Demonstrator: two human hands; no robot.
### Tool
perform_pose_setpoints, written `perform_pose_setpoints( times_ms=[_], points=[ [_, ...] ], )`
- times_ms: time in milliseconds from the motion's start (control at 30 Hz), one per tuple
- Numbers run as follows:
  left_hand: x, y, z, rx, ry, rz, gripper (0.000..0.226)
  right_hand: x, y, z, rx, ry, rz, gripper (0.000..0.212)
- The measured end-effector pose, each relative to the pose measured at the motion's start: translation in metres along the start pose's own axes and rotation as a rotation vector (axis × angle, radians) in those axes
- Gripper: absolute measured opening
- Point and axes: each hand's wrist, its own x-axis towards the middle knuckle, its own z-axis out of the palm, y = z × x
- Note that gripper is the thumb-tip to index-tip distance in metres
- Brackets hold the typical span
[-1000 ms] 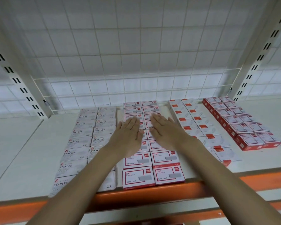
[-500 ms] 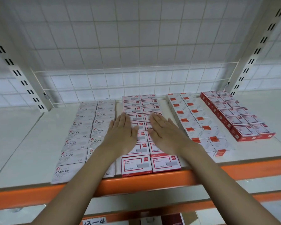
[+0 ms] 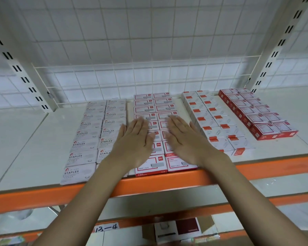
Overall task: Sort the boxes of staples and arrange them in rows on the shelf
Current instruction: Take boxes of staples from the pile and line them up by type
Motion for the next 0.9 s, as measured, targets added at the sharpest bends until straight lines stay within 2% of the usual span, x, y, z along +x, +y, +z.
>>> perform_pose_setpoints(
  times_ms=[300,500,767,900],
  points=[
    [-0.01,0.006,0.018,0.056,0.056,0.046,0.057,-0.01,-0.006,0.017,-0.104,0.136,0.025,0.055],
    [-0.017,0.004,0.015,0.079,0.069,0.07,0.057,-0.018,-0.005,0.026,-0.162,0.224,0.018,0.071],
    [-0.012,0.007,0.018,0.081,0.07,0.062,0.054,-0.013,-0.007,0.024,-0.158,0.201,0.037,0.063],
    [-0.012,0.008,0.015,0.108,0.048,0.044,0.055,-0.012,-0.006,0.021,-0.16,0.14,0.032,0.055]
  ],
)
